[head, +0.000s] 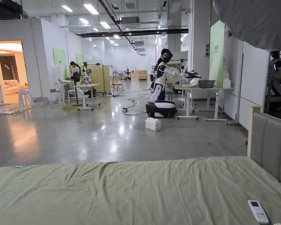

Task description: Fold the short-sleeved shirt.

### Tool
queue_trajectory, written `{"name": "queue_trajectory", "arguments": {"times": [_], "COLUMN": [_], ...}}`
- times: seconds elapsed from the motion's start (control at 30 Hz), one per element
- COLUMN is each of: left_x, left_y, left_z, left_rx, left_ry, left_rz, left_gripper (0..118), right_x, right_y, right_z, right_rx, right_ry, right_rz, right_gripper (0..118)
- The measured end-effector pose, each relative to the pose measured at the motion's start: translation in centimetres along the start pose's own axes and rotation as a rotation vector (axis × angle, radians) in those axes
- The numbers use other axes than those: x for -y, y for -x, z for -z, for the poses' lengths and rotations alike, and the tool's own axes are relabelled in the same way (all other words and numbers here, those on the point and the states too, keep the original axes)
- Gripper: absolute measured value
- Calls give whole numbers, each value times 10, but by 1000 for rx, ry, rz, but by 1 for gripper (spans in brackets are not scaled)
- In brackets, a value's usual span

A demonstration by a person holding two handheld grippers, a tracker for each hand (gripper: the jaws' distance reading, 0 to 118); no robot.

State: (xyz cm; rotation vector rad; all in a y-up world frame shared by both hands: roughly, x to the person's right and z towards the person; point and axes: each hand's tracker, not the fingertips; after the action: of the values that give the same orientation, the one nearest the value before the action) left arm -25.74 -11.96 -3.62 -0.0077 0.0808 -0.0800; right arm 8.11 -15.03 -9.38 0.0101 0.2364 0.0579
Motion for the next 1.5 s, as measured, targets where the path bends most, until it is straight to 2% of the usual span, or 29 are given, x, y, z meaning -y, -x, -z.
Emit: {"name": "queue_trajectory", "arguments": {"times": [0.3,0.67,0.87,1.23,1.5], "left_x": [2,-8,-12,-11,-9], "left_y": [3,10,13,12,9], "left_z": [-2,-6,-12,-11,-10], "left_rx": [-6,44,17,11,19], "left_ry": [15,12,-15,5,5], "left_rz": [12,-76,-71,-71,-61], "left_gripper": [118,118,118,118,118], "right_x": [3,3,2,1,-5], "right_y": [0,5,3,10,9], "right_z": [-3,-6,-5,-6,-3], "right_rx": [34,47,34,30,47], "right_ry": [-9,-26,-17,-14,8], "right_rz": [-2,-41,-14,-47,-17], "right_gripper": [118,118,118,118,118]}}
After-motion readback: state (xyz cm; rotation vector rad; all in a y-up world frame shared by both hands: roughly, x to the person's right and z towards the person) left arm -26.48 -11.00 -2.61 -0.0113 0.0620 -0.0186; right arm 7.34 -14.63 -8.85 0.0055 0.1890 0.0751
